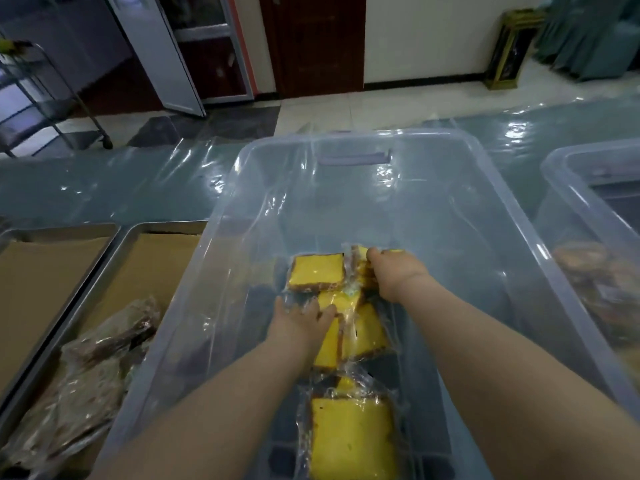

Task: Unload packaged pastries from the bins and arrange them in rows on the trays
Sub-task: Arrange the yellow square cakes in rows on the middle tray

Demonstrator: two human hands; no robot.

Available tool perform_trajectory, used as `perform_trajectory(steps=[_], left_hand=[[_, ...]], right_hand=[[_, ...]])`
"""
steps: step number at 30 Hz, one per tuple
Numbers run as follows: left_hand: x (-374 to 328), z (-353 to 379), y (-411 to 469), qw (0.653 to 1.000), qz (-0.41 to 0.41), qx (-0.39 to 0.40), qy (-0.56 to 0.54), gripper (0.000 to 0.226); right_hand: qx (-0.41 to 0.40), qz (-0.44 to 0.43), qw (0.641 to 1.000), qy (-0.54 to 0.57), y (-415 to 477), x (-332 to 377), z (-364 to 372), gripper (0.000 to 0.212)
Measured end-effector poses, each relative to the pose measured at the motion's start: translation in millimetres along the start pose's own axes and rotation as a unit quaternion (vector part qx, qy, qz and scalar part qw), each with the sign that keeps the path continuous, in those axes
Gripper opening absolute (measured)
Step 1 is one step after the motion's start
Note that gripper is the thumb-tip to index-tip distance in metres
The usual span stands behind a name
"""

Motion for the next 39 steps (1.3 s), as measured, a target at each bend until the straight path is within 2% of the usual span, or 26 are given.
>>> perform_trajectory(steps=[3,6,9,10,12,15,18,20,25,27,30,33,36,39], left_hand=[[0,-10,8,0.999,0.019,-0.032,-0.009,0.106],[27,-30,7,0.984,0.028,-0.106,-0.137,0.092],[64,-58,-13,0.913,0.008,-0.275,-0.301,0.080],[71,-64,-17,0.894,-0.001,-0.312,-0.321,0.081],[76,-70,-13,0.881,-0.020,-0.336,-0.332,0.089],[79,-71,8,0.889,-0.051,-0.307,-0.335,0.083],[68,-58,40,0.931,-0.033,-0.244,-0.271,0.063],[57,-39,58,0.951,-0.001,-0.202,-0.234,0.064],[53,-31,74,0.933,0.029,-0.196,-0.299,0.074],[50,-25,78,0.932,0.040,-0.173,-0.317,0.086],[37,-6,83,0.958,0.055,-0.094,-0.264,0.126],[34,1,81,0.974,0.062,-0.070,-0.208,0.140],[35,-10,76,0.976,0.054,-0.086,-0.192,0.130],[40,-39,69,0.964,0.057,-0.140,-0.219,0.098]], right_hand=[[-0.008,-0.003,1.000,0.001,3,-1,0,0.048],[-0.001,-0.011,1.000,0.006,3,-2,1,0.049],[0.011,-0.014,1.000,0.017,0,-2,1,0.049],[0.012,-0.013,1.000,0.024,-1,-2,1,0.049],[0.012,-0.013,0.999,0.041,-4,-3,0,0.049],[0.017,-0.017,0.998,0.051,-8,-3,0,0.047],[0.023,-0.023,0.999,0.039,-8,-4,1,0.047],[0.020,-0.020,0.999,0.032,-7,-4,2,0.047],[0.005,-0.013,0.999,0.033,-4,-6,3,0.050],[0.004,-0.012,0.999,0.040,-4,-6,5,0.051],[-0.001,-0.010,0.999,0.046,-4,-5,7,0.054],[-0.001,-0.011,0.999,0.053,-5,-6,8,0.058],[-0.001,-0.009,0.998,0.055,-6,-6,9,0.059],[0.002,-0.012,0.998,0.057,-5,-6,8,0.059]])
Point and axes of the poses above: each hand's wrist, its own y-axis towards the middle knuckle, its own z-axis out of the palm, x = y × z, the point moved 10 cm from there along y, towards the middle knuckle, and after that the axes turned 14 degrees about x, right-handed, at the moved point
